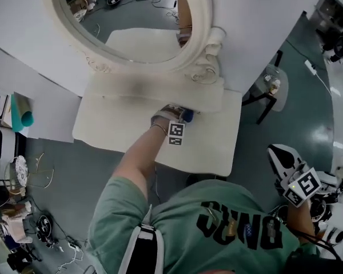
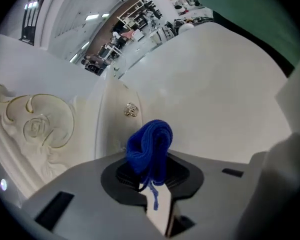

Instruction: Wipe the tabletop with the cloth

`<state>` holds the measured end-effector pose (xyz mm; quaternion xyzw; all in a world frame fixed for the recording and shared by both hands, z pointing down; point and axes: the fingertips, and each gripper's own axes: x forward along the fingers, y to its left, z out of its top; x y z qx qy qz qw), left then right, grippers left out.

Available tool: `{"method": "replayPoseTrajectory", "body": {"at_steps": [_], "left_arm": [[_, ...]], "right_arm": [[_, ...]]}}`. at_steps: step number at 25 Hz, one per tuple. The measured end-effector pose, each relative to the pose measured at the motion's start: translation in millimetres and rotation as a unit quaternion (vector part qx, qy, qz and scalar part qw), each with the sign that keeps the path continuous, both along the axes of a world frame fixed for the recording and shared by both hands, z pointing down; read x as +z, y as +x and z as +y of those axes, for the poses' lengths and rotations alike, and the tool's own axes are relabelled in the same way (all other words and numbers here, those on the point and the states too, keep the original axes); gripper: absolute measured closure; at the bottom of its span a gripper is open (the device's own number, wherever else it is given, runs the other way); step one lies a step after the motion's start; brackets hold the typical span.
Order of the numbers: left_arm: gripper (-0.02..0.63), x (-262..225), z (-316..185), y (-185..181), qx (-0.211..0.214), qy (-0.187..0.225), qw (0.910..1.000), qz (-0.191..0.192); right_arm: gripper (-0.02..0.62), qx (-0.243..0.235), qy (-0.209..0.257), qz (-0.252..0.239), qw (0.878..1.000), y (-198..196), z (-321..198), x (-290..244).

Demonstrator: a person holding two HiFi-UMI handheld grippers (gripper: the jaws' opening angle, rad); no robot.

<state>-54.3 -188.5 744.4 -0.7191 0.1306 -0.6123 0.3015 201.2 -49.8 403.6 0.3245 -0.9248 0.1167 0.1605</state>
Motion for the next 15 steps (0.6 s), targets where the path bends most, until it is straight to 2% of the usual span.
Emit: {"method": "replayPoseTrajectory", "body": {"at_steps": [4, 8, 12, 15], "left_arm": [[0.529, 6.3, -3.8, 0.2, 0.003, -0.008, 0.9998, 0.017], [0.529, 6.5, 23.5, 3.6, 0.035, -0.031, 0.9987, 0.018], [0.529, 6.9, 124.5, 1.1, 0.076, -0.089, 0.9922, 0.043], [0.529, 2.5, 209.7, -5.4, 0.080, -0.139, 0.9843, 0.072]], "right_arm": [[0.583, 0.031, -0.003, 0.012, 0.999, -12.2, 13.5, 1.5], [0.583, 0.038, 0.002, 0.021, 0.999, -31.2, 28.1, -1.1], [0.583, 0.029, 0.008, 0.015, 0.999, -52.8, 31.4, -2.1], [0.583, 0.010, 0.011, 0.008, 1.000, -68.6, 30.2, -1.3]]}}
